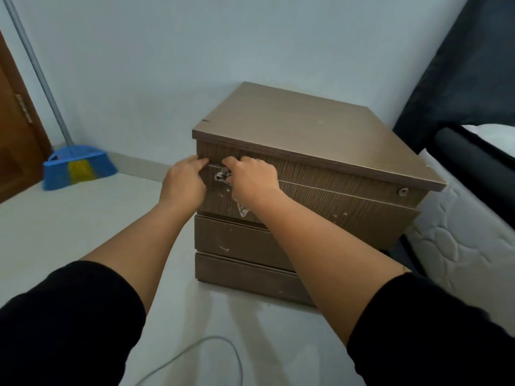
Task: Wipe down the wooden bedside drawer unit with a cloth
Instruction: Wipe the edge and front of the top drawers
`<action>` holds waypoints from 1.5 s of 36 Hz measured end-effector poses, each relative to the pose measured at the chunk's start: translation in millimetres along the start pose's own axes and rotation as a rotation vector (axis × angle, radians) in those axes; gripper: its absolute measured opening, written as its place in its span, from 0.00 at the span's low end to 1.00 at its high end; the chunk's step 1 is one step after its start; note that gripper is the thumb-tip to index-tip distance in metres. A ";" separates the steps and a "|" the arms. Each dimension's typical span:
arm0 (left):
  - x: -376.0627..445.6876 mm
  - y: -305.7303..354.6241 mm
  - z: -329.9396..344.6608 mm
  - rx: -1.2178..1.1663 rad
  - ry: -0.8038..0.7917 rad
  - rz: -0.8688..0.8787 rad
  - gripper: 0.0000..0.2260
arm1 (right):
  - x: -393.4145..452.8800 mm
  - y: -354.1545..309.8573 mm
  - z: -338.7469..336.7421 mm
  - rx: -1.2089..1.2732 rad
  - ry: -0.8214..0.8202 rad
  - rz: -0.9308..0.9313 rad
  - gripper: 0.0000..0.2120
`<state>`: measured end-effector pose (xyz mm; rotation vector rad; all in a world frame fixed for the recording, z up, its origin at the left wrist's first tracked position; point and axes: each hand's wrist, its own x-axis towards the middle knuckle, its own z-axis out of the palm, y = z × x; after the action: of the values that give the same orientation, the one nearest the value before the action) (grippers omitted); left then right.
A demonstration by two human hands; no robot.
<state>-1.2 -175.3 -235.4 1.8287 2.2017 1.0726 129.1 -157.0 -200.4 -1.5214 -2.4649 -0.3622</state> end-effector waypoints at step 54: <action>-36.9 -9.0 -35.4 0.043 0.062 -0.055 0.13 | -12.4 -34.7 -49.1 0.333 -0.084 0.004 0.14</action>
<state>-15.3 -224.5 -226.9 1.7631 2.3137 1.0938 106.3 -198.2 -161.1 -1.4249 -2.4306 0.1123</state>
